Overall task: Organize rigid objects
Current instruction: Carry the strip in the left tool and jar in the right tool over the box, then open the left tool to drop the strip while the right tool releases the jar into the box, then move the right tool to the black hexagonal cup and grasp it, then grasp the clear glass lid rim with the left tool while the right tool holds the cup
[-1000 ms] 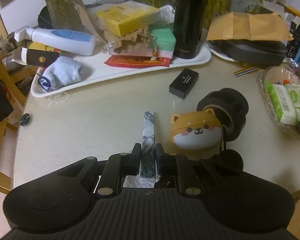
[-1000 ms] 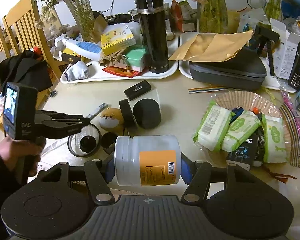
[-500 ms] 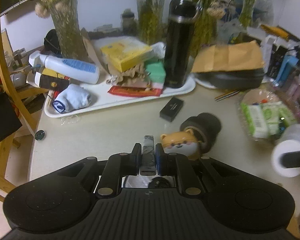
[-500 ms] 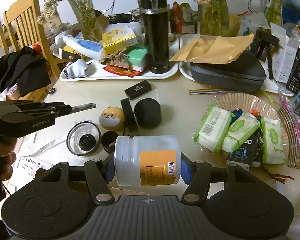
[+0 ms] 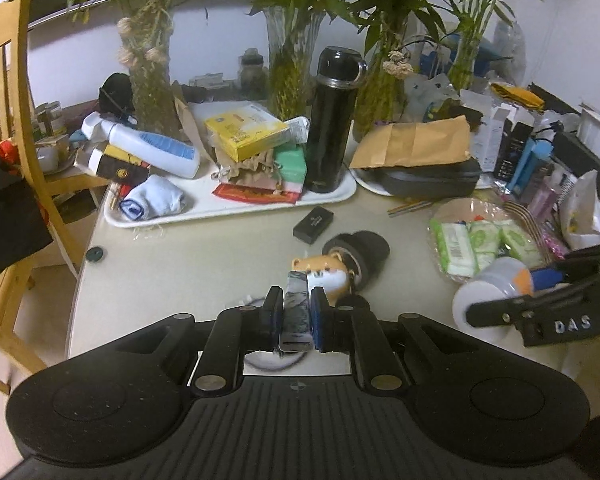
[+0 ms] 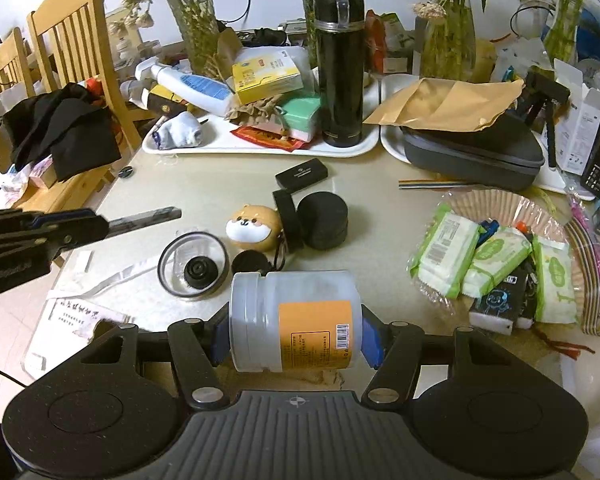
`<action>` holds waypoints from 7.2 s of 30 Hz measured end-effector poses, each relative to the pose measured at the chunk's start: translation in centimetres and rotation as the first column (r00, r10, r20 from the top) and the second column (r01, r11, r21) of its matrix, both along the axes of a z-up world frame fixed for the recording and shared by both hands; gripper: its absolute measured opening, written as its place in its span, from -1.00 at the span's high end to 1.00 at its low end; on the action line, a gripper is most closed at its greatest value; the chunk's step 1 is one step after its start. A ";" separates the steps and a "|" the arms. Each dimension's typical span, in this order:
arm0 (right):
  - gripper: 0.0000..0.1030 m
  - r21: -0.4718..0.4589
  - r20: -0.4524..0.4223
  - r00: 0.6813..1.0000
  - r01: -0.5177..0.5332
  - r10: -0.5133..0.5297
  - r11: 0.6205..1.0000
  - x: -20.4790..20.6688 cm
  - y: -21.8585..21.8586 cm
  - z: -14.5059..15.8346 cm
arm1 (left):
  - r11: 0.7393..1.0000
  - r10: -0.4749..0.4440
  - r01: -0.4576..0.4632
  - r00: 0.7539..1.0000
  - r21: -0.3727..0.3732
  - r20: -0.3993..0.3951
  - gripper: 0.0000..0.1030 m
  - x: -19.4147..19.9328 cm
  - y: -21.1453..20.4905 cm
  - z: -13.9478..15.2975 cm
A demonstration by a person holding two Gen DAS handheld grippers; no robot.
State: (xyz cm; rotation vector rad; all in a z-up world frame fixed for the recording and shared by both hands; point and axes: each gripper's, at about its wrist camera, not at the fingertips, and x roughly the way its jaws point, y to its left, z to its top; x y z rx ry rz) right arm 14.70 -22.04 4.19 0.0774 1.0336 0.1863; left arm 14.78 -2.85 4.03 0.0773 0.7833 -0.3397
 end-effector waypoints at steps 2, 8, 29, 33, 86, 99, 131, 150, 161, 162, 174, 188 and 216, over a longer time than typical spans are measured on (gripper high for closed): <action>-0.25 -0.001 0.001 1.000 -0.003 0.003 1.000 -0.5 0.2 0.0 | 1.000 0.003 -0.003 1.000 0.001 -0.010 0.70 -0.9 0.3 0.0; -0.25 0.004 -0.008 1.000 -0.024 0.024 1.000 -1.8 1.0 0.0 | 1.000 0.007 -0.005 0.999 0.030 -0.047 0.70 -3.3 0.6 -1.0; -0.25 0.001 -0.066 0.994 -0.090 0.090 0.996 -4.0 2.4 -1.1 | 0.996 0.068 -0.045 0.942 0.076 -0.329 0.70 -6.9 0.9 -5.7; -0.25 -0.001 -0.083 0.992 -0.098 0.097 0.995 -3.9 2.4 -1.5 | 0.997 0.081 -0.066 0.922 0.050 -0.379 0.52 -6.7 1.2 -5.9; -1.00 -0.059 -0.108 0.994 -0.004 -0.002 0.998 -1.6 2.6 -3.1 | 0.971 0.208 -0.167 0.943 0.169 -0.261 -0.36 -5.5 1.1 -3.9; -1.00 -0.094 -0.085 0.996 -0.014 0.006 0.995 0.1 3.0 -3.2 | 0.967 0.222 -0.186 0.951 0.177 -0.216 -0.62 -2.9 2.3 -2.2; -0.39 -0.102 -0.036 0.981 -0.191 0.188 0.976 8.4 6.7 -9.4 | 0.966 0.208 -0.185 0.971 0.181 -0.118 -0.62 1.5 4.5 -1.1; 0.21 -0.080 -0.074 0.984 -0.170 0.165 0.982 8.6 6.3 -8.3 | 0.980 0.182 -0.166 0.971 0.108 -0.157 -0.61 2.1 5.1 -1.3; 0.21 -0.044 -0.011 0.997 -0.083 0.083 0.996 5.3 2.8 -2.5 | 0.981 0.182 -0.170 0.974 0.094 -0.138 -0.60 2.1 4.8 -1.8; 0.21 -0.039 -0.009 0.997 -0.076 0.076 0.996 5.0 2.5 -2.2 | 0.982 0.180 -0.169 0.975 0.088 -0.131 -0.60 2.0 4.7 -1.8; 0.21 -0.014 0.023 0.998 -0.058 0.059 0.998 2.8 1.5 0.3 | 0.991 0.131 -0.130 0.987 0.024 -0.088 -0.60 2.1 2.9 -1.0; 0.21 -0.017 0.013 0.999 -0.039 0.040 0.999 2.1 0.0 -0.2 | 0.993 0.102 -0.096 0.992 0.070 -0.078 -0.60 2.4 1.9 -2.4; 0.21 -0.047 -0.013 0.997 -0.083 0.082 0.995 3.5 0.3 -0.9 | 0.985 0.125 -0.092 0.962 0.144 -0.244 0.38 9.2 2.8 -11.1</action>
